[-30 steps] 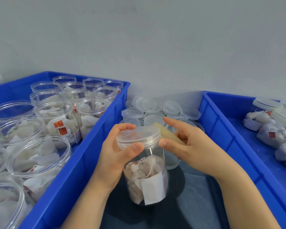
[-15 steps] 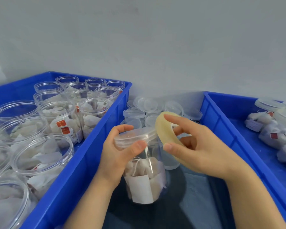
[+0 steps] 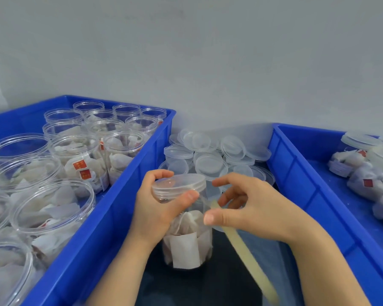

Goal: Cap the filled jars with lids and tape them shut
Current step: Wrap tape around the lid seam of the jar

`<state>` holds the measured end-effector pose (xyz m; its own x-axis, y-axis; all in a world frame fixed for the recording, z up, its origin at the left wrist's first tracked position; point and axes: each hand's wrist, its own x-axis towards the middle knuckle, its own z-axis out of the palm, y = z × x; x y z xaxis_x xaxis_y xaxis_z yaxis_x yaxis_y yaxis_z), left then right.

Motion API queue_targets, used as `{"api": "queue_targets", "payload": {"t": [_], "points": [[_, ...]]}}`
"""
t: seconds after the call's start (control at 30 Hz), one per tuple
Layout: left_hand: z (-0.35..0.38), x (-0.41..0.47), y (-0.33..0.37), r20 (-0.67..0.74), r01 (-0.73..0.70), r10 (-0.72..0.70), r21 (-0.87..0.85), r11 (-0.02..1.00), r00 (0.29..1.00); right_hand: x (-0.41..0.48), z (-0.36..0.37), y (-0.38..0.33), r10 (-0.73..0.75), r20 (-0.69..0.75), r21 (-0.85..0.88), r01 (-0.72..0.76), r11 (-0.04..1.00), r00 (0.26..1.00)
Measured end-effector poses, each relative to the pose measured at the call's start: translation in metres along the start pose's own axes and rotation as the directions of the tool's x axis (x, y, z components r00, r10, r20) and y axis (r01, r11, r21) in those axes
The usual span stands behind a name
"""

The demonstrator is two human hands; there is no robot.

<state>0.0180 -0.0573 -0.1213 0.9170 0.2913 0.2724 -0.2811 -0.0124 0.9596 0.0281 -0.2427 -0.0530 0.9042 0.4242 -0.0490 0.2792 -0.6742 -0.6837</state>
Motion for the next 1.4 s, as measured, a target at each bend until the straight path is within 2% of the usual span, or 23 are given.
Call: {"api": "queue_targets", "payload": {"t": [0.1,0.23,0.33,0.4,0.5,0.6,0.8,0.9,1.13,1.23,1.4], "points": [[0.0,0.001,-0.002,-0.021,0.007,-0.007,-0.005,1.0,1.0,-0.001,-0.001,-0.004,0.039,0.019,-0.059,-0.038,0.998,0.999],[0.0,0.002,-0.003,-0.051,0.028,-0.031,-0.06,0.998,0.998,-0.011,0.011,-0.019,0.15,0.158,-0.229,-0.111,0.967,0.976],[0.0,0.001,-0.003,-0.04,0.039,-0.042,-0.094,0.995,0.998,-0.013,0.021,-0.028,0.129,0.12,-0.298,-0.088,0.951,0.984],[0.0,0.001,-0.003,-0.026,0.043,-0.046,-0.118,0.992,0.999,-0.013,0.011,-0.026,0.105,0.148,-0.239,-0.068,0.969,0.983],[-0.001,0.0,-0.002,0.016,0.014,-0.012,-0.119,0.993,1.0,-0.016,-0.011,-0.015,-0.001,0.177,0.009,-0.001,1.0,0.984],[-0.004,0.002,-0.002,0.048,0.017,-0.012,-0.112,0.994,0.999,-0.02,-0.022,-0.003,-0.074,0.072,0.057,0.07,0.996,0.995],[-0.005,0.001,-0.003,0.125,0.054,-0.034,-0.159,0.986,0.992,-0.015,-0.015,-0.005,-0.03,-0.195,-0.035,0.023,0.999,0.98],[-0.005,0.001,-0.003,0.187,0.074,-0.037,-0.194,0.978,0.982,-0.013,-0.013,-0.004,-0.007,-0.272,-0.055,-0.008,0.998,0.962],[-0.002,-0.002,0.001,0.252,0.069,-0.012,-0.217,0.974,0.968,-0.012,-0.018,-0.002,0.017,-0.219,-0.013,-0.02,1.0,0.976],[-0.002,-0.002,0.001,0.275,0.082,-0.019,-0.218,0.973,0.961,-0.012,-0.018,0.0,-0.007,-0.238,-0.024,0.002,1.0,0.971],[-0.005,-0.004,0.001,0.34,0.119,-0.041,-0.213,0.97,0.94,-0.011,-0.016,0.0,0.029,-0.199,-0.061,-0.042,0.997,0.98]]}}
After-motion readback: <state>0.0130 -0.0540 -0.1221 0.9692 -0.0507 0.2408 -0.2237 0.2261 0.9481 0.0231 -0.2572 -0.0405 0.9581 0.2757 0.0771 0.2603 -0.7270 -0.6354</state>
